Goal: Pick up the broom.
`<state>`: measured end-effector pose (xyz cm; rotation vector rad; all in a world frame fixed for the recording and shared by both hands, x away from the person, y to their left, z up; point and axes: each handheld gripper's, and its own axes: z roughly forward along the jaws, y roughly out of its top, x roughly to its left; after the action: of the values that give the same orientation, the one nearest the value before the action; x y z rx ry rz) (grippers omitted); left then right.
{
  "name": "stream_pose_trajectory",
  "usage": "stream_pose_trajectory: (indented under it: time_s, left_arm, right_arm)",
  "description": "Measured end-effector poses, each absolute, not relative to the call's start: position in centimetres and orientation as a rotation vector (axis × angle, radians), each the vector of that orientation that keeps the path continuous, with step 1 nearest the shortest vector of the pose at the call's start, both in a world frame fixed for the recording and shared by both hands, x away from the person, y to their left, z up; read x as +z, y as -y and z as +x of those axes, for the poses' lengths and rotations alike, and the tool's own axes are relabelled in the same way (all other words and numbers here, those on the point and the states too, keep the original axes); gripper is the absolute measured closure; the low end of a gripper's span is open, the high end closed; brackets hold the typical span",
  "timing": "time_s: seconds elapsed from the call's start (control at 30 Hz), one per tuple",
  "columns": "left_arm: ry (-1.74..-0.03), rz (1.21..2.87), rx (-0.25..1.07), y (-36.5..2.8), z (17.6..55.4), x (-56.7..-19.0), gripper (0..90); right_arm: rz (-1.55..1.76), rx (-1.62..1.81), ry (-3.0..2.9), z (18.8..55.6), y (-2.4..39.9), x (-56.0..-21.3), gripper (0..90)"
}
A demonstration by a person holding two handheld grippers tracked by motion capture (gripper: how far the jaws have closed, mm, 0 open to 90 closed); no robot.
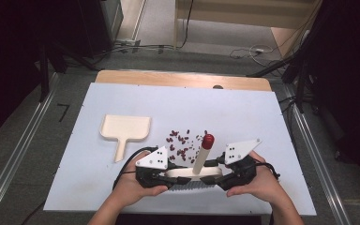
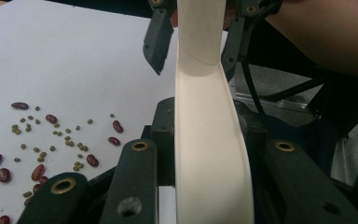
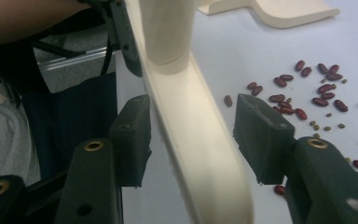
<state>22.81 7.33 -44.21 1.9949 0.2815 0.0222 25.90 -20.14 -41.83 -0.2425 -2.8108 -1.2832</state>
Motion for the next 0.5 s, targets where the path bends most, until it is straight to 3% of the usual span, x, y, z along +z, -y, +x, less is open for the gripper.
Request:
stream_pose_trajectory:
  time_s: [0.13, 0.5]
  left_arm:
    - [-0.261, 1.999, 0.005, -7.4, 22.8, -44.2, 68.0]
    - [-0.223, 2.01, -0.04, -7.3, 22.7, -44.3, 68.0]
  right_arm:
    - [-0.208, -1.25, 2.81, 25.8, 19.9, -42.0, 46.5]
    - [-0.113, -1.173, 2.8, 25.4, 19.0, -42.6, 59.9]
